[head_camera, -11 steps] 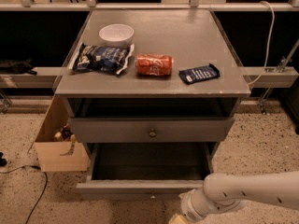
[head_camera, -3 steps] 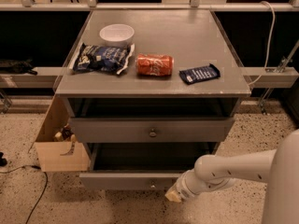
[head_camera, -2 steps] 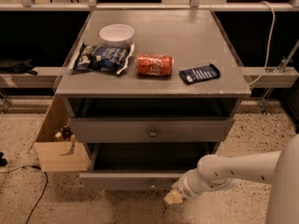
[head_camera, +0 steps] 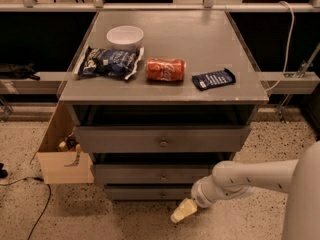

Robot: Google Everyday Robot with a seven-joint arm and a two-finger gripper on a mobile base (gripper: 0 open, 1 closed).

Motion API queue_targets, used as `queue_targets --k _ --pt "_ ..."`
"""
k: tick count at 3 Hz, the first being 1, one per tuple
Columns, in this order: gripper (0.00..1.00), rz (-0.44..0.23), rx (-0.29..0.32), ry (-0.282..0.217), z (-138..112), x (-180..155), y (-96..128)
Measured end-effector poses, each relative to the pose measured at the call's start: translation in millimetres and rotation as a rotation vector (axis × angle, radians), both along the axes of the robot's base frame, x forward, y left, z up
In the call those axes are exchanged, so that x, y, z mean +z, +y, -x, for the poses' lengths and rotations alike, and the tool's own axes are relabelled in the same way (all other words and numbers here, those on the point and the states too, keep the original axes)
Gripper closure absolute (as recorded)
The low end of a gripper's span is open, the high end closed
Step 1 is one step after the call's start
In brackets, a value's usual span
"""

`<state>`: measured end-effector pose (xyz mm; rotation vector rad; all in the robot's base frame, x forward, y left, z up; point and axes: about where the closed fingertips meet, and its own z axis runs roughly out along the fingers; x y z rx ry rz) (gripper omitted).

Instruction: Close middle drawer

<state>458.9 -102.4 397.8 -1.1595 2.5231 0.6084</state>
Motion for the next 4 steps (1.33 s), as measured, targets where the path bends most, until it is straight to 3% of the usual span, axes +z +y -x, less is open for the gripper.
queue_targets --k 1,2,3,4 --pt "0.00 0.021 0.010 -0.002 -2.8 -2.1 1.5" --pt "0.00 0.049 0.017 -0.024 -23.0 -7.5 7.7" --pt "0.00 0.074 0.025 -0.056 -42.8 -11.9 12.7" --pt "0.00 0.090 0.010 -0.106 -54.1 -15.1 0.0"
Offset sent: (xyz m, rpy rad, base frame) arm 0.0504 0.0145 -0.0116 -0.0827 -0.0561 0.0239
